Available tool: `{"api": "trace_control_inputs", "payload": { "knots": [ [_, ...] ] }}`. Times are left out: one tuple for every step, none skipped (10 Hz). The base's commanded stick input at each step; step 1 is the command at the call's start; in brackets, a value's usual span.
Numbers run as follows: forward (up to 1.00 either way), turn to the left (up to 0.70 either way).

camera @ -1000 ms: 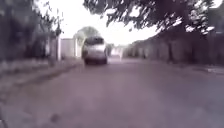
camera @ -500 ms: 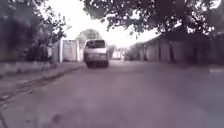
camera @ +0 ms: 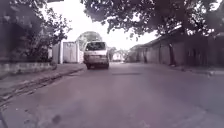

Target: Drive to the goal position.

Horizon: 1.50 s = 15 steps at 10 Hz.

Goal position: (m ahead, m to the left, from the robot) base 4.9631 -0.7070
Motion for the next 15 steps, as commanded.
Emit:
{"api": "trace_control_inputs", "payload": {
  "knots": [
    [1.0,-0.4],
    [1.0,-0.14],
    [1.0,0.0],
    [1.0,0.0],
    [1.0,0.0],
    [1.0,0.0],
    [1.0,0.0],
    [1.0,0.0],
    [1.0,-0.04],
    [1.0,-0.15],
    [1.0,-0.26],
    [1.0,-0.37],
    [1.0,-0.4],
    [1.0,-0.4],
    [1.0,-0.4]
  ]
}}
